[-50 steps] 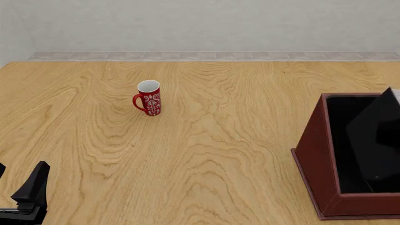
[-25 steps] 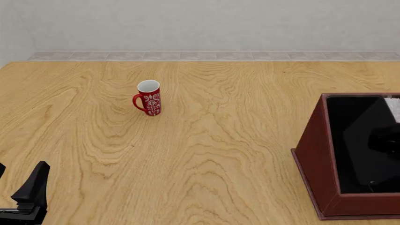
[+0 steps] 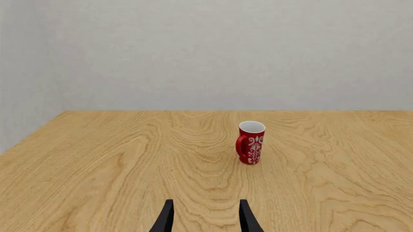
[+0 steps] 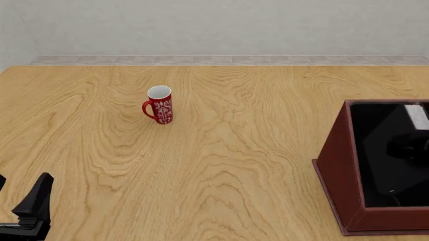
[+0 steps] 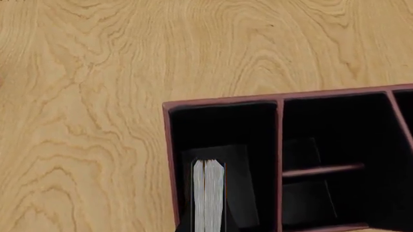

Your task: Pick up the book and place it in the left compartment of the caddy.

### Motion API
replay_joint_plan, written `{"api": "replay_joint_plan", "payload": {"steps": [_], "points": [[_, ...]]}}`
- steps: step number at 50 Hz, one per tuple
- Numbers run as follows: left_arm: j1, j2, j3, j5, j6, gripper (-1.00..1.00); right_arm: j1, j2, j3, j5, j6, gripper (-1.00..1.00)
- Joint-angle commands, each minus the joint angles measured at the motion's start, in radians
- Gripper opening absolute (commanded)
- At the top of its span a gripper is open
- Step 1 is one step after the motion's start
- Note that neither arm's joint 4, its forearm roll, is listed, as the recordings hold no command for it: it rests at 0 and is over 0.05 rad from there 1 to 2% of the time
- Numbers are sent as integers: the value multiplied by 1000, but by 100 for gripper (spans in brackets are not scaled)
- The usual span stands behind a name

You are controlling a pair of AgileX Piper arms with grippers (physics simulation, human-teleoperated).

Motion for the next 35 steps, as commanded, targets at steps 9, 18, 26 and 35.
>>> {"api": "replay_joint_plan", "payload": {"steps": [9,18,26,35], "points": [[0,0,0,0,0,100,14,52,17,-77,32,-100],[0,0,0,0,0,100,10,84,41,-126,28,-100],[0,0,0,0,0,100,7,118,60,-172,26,-100],[0,0,0,0,0,100,7,139,79,-205,29,-100]]}}
